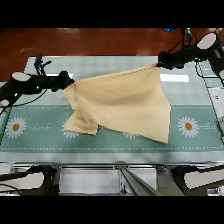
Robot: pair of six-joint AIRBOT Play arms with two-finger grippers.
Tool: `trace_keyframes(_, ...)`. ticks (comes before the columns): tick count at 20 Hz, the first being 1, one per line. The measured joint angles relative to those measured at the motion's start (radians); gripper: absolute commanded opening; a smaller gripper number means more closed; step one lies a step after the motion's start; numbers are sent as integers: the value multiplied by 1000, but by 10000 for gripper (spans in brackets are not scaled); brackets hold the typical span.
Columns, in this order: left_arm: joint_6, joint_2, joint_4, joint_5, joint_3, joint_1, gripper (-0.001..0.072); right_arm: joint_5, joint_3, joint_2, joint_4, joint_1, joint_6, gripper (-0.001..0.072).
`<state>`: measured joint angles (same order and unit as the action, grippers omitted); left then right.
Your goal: Fold the shirts.
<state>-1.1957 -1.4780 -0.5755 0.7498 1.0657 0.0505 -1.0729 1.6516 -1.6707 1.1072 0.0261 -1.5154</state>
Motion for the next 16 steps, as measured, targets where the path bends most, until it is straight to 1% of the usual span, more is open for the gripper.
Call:
trace_keyframes(2, 4, -84, -2, 70, 112, 9, 509, 1, 25, -26, -49, 39, -17, 414)
trace_keyframes(3, 7, -111, -11, 127, 163, 23, 508, -12, 32, -28, -73, 64, -23, 413)
trace_keyframes(5, -11, -145, -48, 229, 259, 79, 508, -67, 42, -11, -95, 130, -27, 407)
trace_keyframes(7, -39, -154, -87, 357, 325, 157, 507, -164, 40, 30, -66, 205, -20, 407)
trace_keyframes(9, -55, -150, -136, 481, 339, 234, 507, -248, -18, 98, 18, 275, -16, 406)
trace_keyframes(10, -62, -143, -155, 525, 323, 264, 507, -264, -80, 147, 54, 308, -19, 406)
trace_keyframes(12, -68, -126, -186, 597, 243, 300, 507, -247, -266, 253, 99, 362, -29, 406)
trace_keyframes(14, -68, -112, -200, 616, 136, 310, 507, -184, -481, 363, 99, 402, -30, 406)
trace_keyframes(16, -43, -105, -184, 616, 38, 304, 507, -124, -667, 456, 74, 433, -14, 406)
